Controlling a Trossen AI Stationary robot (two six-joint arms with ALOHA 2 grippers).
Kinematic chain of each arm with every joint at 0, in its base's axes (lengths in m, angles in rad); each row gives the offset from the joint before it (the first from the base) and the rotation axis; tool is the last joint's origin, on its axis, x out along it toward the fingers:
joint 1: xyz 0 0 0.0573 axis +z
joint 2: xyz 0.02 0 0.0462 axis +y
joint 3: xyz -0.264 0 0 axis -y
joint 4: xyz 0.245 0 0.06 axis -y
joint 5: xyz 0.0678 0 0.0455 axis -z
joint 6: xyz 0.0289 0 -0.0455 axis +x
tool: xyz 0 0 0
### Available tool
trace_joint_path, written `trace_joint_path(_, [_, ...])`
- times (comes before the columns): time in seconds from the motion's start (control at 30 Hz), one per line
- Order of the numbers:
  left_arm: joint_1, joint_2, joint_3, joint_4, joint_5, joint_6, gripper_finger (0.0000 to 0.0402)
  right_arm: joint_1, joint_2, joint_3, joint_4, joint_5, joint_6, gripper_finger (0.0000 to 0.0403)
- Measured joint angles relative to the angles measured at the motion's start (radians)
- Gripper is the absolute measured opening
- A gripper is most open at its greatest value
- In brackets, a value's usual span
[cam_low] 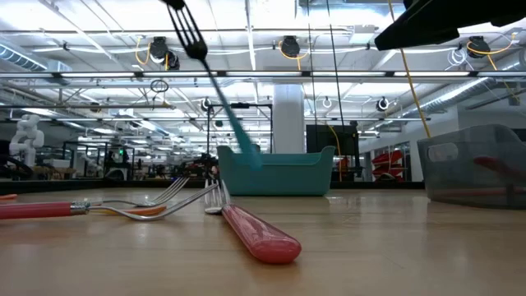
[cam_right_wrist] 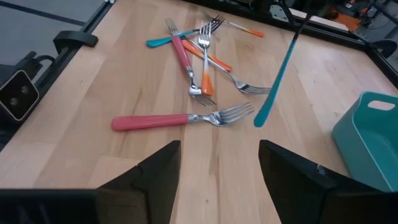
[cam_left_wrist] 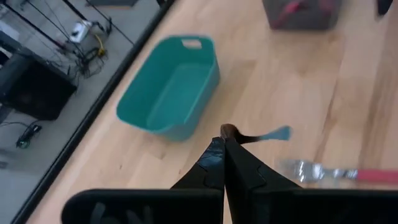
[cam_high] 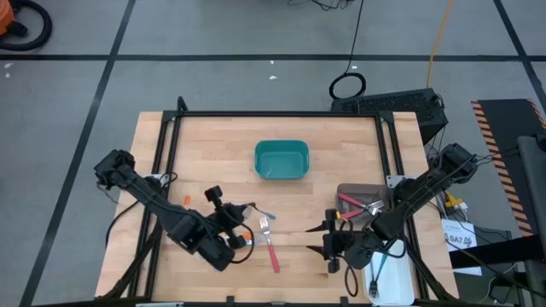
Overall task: Sort silverware by color (type)
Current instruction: Put the blue fork into the white bin
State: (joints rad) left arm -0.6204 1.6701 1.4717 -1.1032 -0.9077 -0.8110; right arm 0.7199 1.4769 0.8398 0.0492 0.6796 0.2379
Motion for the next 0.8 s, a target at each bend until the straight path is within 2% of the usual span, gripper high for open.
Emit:
trace_joint_path(0.13, [-0.025, -0.002, 0.031, -0.003, -0.066, -0.062, 0.0000, -0.007, 0.000, 0.000, 0.000, 0.002, 0.000, 0.0210])
trace_joint_path(0.37, [-0.057, -0.001, 0.051, 0.088, -0.191, -0.111, 0.0000, -0.007, 0.000, 0.000, 0.009, 0.012, 0.001, 0.0211])
trace_joint_path(0.6, [-0.058, 0.052, 0.051, 0.165, -0.284, -0.121, 0.0000, 0.018, 0.000, 0.000, 0.038, 0.117, -0.085, 0.0235])
trace_joint_path(0.8, [-0.045, 0.113, 0.051, 0.231, -0.315, -0.141, 0.0000, 0.035, -0.001, 0.000, 0.045, 0.229, -0.139, 0.0258])
